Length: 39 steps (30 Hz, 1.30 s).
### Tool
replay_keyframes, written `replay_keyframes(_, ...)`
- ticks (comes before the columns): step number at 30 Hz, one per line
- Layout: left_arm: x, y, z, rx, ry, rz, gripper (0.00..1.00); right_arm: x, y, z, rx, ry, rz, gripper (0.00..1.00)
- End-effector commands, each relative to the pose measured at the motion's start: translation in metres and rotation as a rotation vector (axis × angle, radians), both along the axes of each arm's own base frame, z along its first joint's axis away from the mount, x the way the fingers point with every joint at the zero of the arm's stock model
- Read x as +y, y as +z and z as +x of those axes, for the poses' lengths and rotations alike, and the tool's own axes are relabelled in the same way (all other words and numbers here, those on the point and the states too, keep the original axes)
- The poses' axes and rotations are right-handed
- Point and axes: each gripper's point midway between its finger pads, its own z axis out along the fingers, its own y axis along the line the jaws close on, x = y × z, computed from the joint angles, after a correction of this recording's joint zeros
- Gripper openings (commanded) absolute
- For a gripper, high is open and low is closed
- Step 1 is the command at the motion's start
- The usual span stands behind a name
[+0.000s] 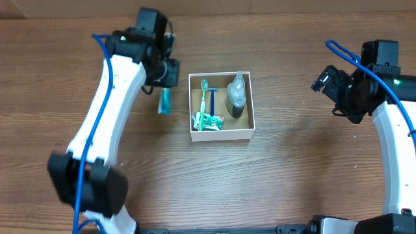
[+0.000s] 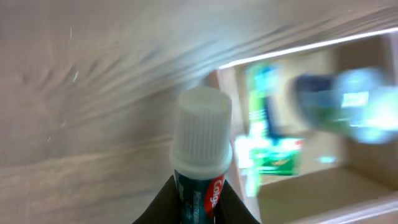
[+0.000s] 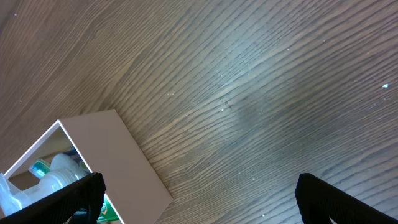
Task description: Pack container
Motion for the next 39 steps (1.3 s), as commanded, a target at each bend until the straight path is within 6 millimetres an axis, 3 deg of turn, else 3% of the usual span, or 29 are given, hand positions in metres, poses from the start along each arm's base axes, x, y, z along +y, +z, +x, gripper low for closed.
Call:
replay_keyframes(1, -0.040, -0.007, -0.004, 0.007, -0.027, -0.053, 0.18, -0.002, 0.002, 0.001, -0.009, -0.007, -0.005, 1.00)
replay_keyframes(7, -0.088, -0.064, -0.005, 0.068, -0.062, -0.055, 0.27, -0.002, 0.002, 0.001, -0.009, -0.007, -0.005, 1.00)
replay_keyframes(10, -0.092, -0.068, -0.008, 0.085, -0.044, -0.058, 0.44, -0.002, 0.002, 0.001, -0.009, -0.007, -0.005, 1.00)
replay_keyframes(12, -0.086, -0.057, -0.010, 0.085, -0.032, -0.060, 0.49, -0.002, 0.002, 0.001, -0.009, -0.008, -0.005, 1.00)
replay_keyframes(21, 0.012, 0.081, -0.023, -0.135, 0.163, -0.030, 0.59, -0.002, 0.002, 0.001, -0.009, -0.008, -0.005, 1.00)
replay_keyframes(25, 0.057, 0.131, -0.051, -0.239, 0.257, -0.059, 0.86, -0.002, 0.002, 0.001, -0.009, -0.008, -0.005, 1.00)
replay_keyframes(27, 0.077, 0.148, -0.070, -0.275, 0.303, -0.059, 1.00, -0.002, 0.002, 0.001, -0.009, -0.007, -0.005, 1.00)
replay_keyframes(31, 0.115, 0.177, -0.108, -0.357, 0.404, -0.013, 1.00, -0.002, 0.002, 0.001, -0.009, -0.007, -0.005, 1.00)
replay_keyframes(34, 0.119, 0.190, -0.126, -0.402, 0.413, -0.027, 1.00, -0.002, 0.002, 0.001, -0.009, -0.008, -0.005, 1.00)
replay_keyframes(39, 0.113, 0.201, -0.130, -0.437, 0.429, -0.093, 1.00, 0.005, 0.013, -0.001, -0.043, 0.012, -0.010, 1.00)
